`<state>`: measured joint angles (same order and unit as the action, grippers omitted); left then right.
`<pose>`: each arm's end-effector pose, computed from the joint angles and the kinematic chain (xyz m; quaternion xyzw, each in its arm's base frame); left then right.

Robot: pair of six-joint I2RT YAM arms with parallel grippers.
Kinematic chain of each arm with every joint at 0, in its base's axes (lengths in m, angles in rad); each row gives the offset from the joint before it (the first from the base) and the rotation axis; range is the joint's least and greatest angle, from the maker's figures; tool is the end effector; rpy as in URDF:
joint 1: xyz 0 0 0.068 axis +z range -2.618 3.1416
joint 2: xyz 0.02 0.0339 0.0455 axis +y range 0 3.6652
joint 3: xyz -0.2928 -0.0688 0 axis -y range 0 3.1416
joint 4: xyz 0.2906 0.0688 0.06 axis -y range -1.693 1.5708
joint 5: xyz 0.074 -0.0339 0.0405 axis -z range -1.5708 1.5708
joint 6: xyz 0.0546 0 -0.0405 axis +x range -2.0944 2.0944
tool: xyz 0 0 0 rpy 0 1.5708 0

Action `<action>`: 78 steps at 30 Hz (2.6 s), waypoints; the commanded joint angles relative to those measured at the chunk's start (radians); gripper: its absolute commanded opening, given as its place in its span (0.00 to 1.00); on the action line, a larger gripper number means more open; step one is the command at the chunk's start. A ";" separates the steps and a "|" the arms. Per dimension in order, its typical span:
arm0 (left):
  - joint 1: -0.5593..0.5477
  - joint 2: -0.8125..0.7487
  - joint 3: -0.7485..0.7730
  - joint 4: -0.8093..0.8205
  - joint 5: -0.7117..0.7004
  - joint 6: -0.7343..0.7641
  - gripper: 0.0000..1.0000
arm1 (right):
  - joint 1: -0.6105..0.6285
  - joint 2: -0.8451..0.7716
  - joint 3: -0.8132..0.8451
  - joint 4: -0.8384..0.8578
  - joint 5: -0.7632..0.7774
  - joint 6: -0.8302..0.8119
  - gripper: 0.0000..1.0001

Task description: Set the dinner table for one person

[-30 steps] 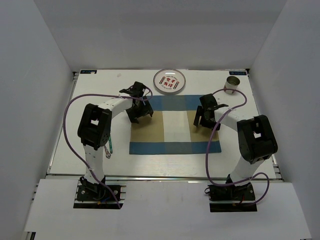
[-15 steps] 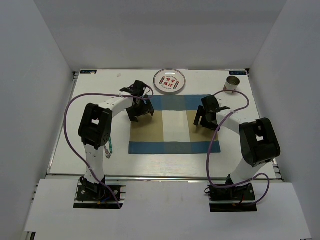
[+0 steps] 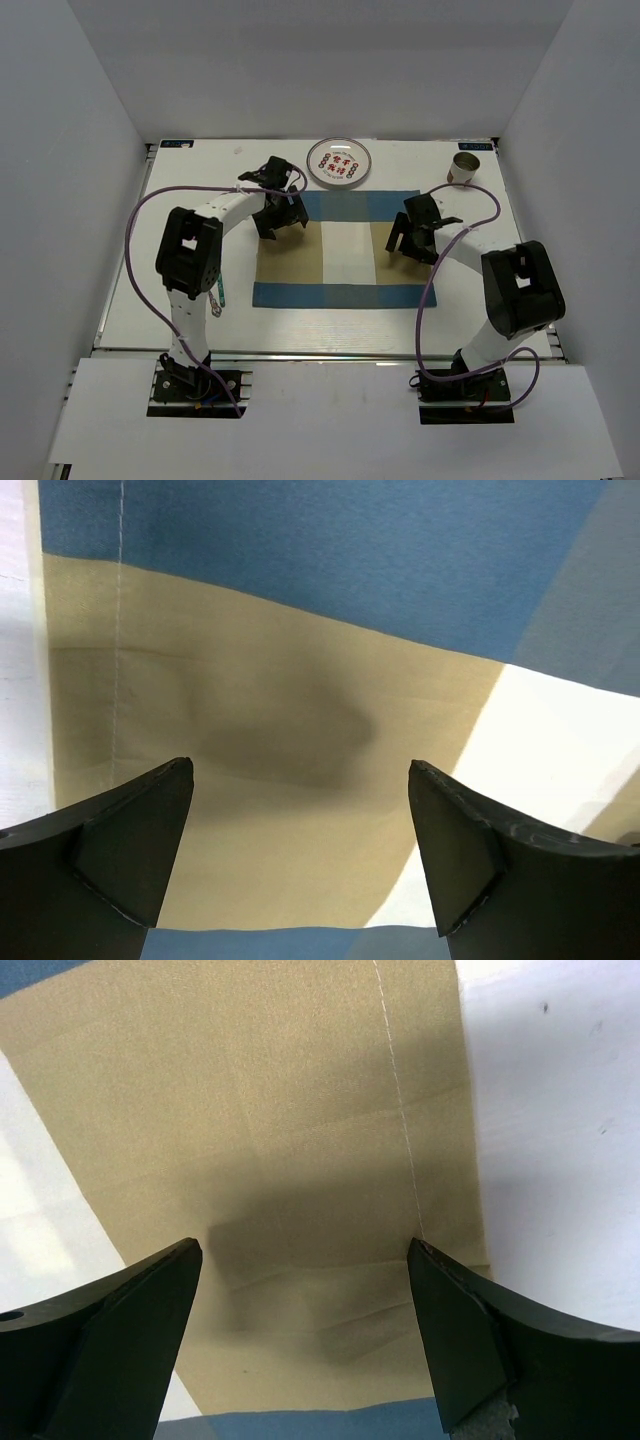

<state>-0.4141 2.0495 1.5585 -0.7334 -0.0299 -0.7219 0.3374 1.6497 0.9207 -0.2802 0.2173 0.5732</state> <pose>0.4429 -0.1929 0.1683 -0.1535 0.9729 -0.0803 0.1532 0.3508 0.1106 0.1488 0.1422 0.9450 0.0276 0.2932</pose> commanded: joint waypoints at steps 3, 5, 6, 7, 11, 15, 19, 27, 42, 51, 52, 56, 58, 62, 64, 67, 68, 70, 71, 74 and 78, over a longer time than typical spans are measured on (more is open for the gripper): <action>0.005 -0.110 0.041 -0.008 -0.013 0.018 0.98 | 0.014 -0.007 -0.048 -0.050 -0.070 0.045 0.89; 0.005 -0.132 0.044 -0.009 -0.010 0.022 0.98 | 0.017 -0.002 -0.039 -0.053 -0.050 0.044 0.89; 0.005 -0.140 0.044 -0.012 -0.007 0.024 0.98 | 0.012 0.002 -0.033 -0.060 -0.047 0.039 0.89; 0.005 -0.155 0.044 -0.011 -0.004 0.025 0.98 | 0.012 0.004 -0.019 -0.065 -0.036 0.036 0.89; 0.005 -0.201 0.035 -0.021 -0.001 0.033 0.98 | 0.009 0.019 0.027 -0.083 -0.006 0.013 0.89; 0.005 -0.274 0.012 -0.024 -0.002 0.038 0.98 | 0.006 0.047 0.070 -0.096 0.004 -0.004 0.89; 0.005 -0.365 -0.024 -0.027 -0.021 0.056 0.98 | 0.012 0.026 0.089 -0.113 0.016 -0.001 0.89; 0.005 -0.540 -0.116 -0.038 -0.034 0.104 0.98 | 0.008 -0.060 0.205 -0.160 0.034 -0.042 0.89; 0.005 -0.788 -0.275 -0.101 -0.096 0.199 0.98 | 0.005 -0.005 0.444 -0.051 -0.180 -0.133 0.89; 0.005 -0.897 -0.406 -0.092 -0.197 0.219 0.98 | -0.032 0.327 0.772 -0.057 -0.168 -0.082 0.89; 0.005 -0.904 -0.419 -0.084 -0.196 0.226 0.98 | -0.035 0.359 0.806 -0.060 -0.173 -0.078 0.89; 0.005 -0.922 -0.469 -0.069 -0.206 0.245 0.98 | -0.066 0.478 0.926 -0.019 -0.241 -0.072 0.89; 0.005 -0.939 -0.514 -0.038 -0.193 0.245 0.98 | -0.072 0.524 0.949 0.027 -0.295 -0.067 0.89; 0.005 -0.956 -0.561 -0.006 -0.171 0.248 0.98 | -0.098 0.620 0.998 0.084 -0.326 -0.035 0.89; 0.005 -0.971 -0.581 0.012 -0.163 0.248 0.98 | -0.104 0.689 1.063 0.073 -0.343 -0.023 0.89; 0.005 -0.982 -0.618 0.026 -0.154 0.251 0.98 | -0.112 0.759 1.110 0.088 -0.400 -0.016 0.89; 0.005 -0.980 -0.620 0.025 -0.153 0.249 0.98 | -0.113 0.777 1.121 0.091 -0.409 -0.013 0.89; 0.005 -0.979 -0.621 0.029 -0.142 0.249 0.98 | -0.113 0.812 1.135 0.108 -0.420 -0.001 0.85; 0.005 -0.980 -0.624 0.038 -0.127 0.251 0.98 | -0.116 0.820 1.136 0.113 -0.420 0.005 0.83; 0.005 -0.973 -0.626 0.043 -0.107 0.249 0.98 | -0.113 0.857 1.141 0.125 -0.411 0.042 0.71; 0.005 -0.970 -0.629 0.043 -0.097 0.253 0.98 | -0.112 0.884 1.158 0.133 -0.407 0.096 0.49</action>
<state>-0.4141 1.0977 0.9371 -0.7120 -0.1539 -0.4786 0.2237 2.4958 2.0338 -0.1688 -0.1802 0.6209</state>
